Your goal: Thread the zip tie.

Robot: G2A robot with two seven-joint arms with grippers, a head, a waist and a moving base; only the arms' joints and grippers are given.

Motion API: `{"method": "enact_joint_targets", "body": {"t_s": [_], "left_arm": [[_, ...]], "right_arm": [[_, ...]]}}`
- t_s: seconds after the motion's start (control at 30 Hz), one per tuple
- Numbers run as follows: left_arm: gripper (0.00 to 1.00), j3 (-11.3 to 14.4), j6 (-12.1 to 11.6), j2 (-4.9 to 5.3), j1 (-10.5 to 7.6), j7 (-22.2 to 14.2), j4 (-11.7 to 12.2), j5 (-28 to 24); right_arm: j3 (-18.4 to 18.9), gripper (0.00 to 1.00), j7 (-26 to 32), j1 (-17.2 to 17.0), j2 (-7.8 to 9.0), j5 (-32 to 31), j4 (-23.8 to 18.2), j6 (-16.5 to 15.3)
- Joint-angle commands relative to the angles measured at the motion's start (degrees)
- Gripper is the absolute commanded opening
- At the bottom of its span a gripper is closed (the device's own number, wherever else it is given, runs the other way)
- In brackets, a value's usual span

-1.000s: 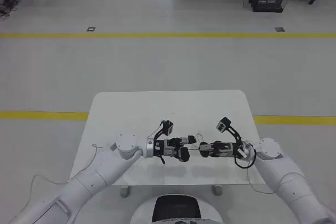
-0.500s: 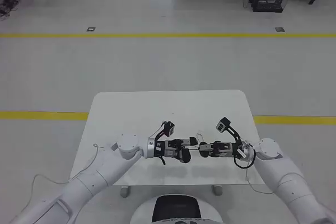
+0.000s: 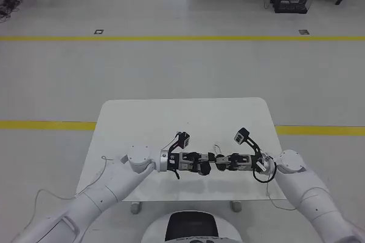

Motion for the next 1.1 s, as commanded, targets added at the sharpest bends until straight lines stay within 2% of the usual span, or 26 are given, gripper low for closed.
{"method": "enact_joint_targets", "body": {"t_s": [0.0, 0.37, 0.87, 1.07], "left_arm": [[0.44, 0.0, 0.0, -0.01, 0.04, 0.0, 0.0, 0.0], [0.32, -0.4, 0.0, -0.06, 0.29, 0.6, 0.0, 0.2], [0.23, -0.8, 0.0, -0.18, 0.59, 0.8, 0.1, 0.3], [0.2, -0.7, 0.1, -0.27, 0.65, 0.6, 0.1, 0.4]], "right_arm": [[-0.1, 0.0, -0.2, 0.1, -0.02, -0.2, 0.1, 0.3], [-0.9, 0.0, -1.4, 0.8, -0.34, -0.2, 1.1, 2.9], [-2.1, 0.0, -0.2, 2.2, -0.83, 0.3, 3.4, 5.2], [-2.4, 0.0, 0.2, 2.4, -1.01, 0.6, 3.9, 4.9]]}}
